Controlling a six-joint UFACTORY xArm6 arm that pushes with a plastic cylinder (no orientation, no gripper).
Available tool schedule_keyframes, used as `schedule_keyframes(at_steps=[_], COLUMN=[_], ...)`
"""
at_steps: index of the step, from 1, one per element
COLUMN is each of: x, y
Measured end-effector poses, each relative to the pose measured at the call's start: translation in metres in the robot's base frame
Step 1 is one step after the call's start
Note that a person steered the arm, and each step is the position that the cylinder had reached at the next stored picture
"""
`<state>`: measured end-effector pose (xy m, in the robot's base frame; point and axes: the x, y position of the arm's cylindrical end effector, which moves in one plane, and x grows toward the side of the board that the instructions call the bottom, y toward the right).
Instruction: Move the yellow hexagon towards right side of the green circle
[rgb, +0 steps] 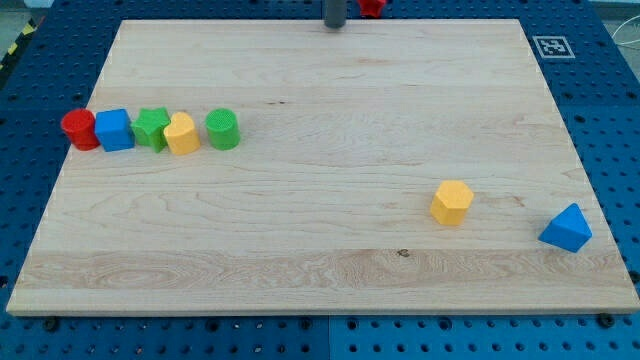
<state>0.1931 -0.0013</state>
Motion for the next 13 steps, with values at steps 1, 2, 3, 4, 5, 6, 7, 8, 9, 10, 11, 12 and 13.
schedule_keyframes(at_steps=[1, 2, 3, 4, 5, 6, 7, 8, 9, 10, 11, 12, 13], x=[0.000, 0.015, 0.043, 0.073, 0.110, 0.151, 0.210, 0.240, 0.266, 0.310, 0.323, 0.339, 0.346], y=[-0.022, -0.025, -0.024, -0.003, 0.045, 0.089, 0.135, 0.166, 0.189, 0.201, 0.206, 0.200, 0.177])
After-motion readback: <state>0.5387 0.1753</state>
